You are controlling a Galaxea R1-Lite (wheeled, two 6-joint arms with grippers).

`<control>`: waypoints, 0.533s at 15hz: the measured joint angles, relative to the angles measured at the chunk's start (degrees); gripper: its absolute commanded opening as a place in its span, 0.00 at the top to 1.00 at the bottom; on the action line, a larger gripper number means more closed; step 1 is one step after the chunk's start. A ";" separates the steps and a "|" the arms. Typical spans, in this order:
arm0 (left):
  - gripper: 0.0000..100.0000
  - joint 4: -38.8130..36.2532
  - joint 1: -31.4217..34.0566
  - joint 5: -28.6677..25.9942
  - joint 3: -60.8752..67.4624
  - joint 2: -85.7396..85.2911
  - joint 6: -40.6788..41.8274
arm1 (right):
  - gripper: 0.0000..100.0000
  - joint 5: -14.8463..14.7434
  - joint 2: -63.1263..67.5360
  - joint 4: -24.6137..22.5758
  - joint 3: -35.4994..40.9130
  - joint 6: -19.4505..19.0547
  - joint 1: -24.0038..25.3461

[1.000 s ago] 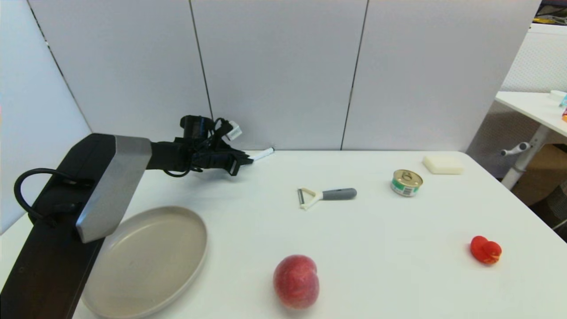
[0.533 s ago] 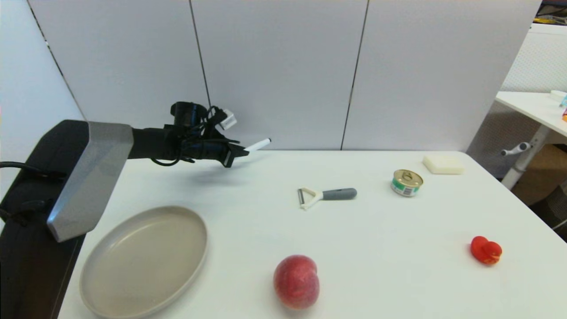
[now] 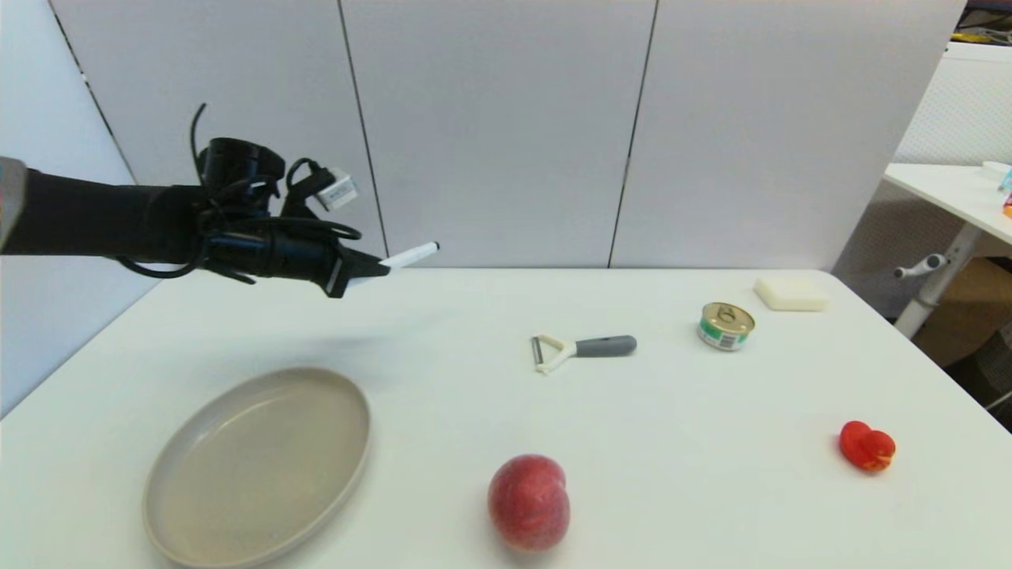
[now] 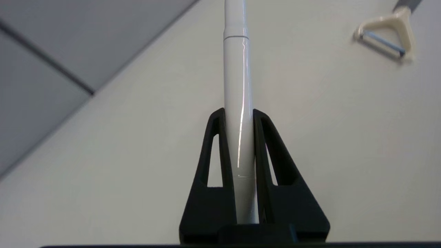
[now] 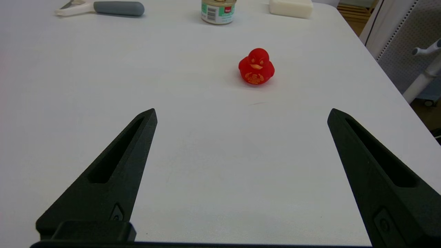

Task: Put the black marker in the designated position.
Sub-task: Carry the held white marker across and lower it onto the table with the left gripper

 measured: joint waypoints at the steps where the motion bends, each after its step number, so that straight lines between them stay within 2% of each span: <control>1: 1.00 0.00 1.93 0.79 4.16 -2.94 0.02 | 0.00 0.02 0.00 0.00 0.00 -0.01 -0.02; 5: 1.00 0.11 12.28 6.61 18.97 -13.89 -0.41 | 0.00 0.02 0.00 0.00 0.00 0.00 -0.07; 8: 1.00 -0.30 21.85 7.17 26.76 -19.61 -0.55 | 0.00 0.02 0.00 -0.01 0.00 -0.04 -0.07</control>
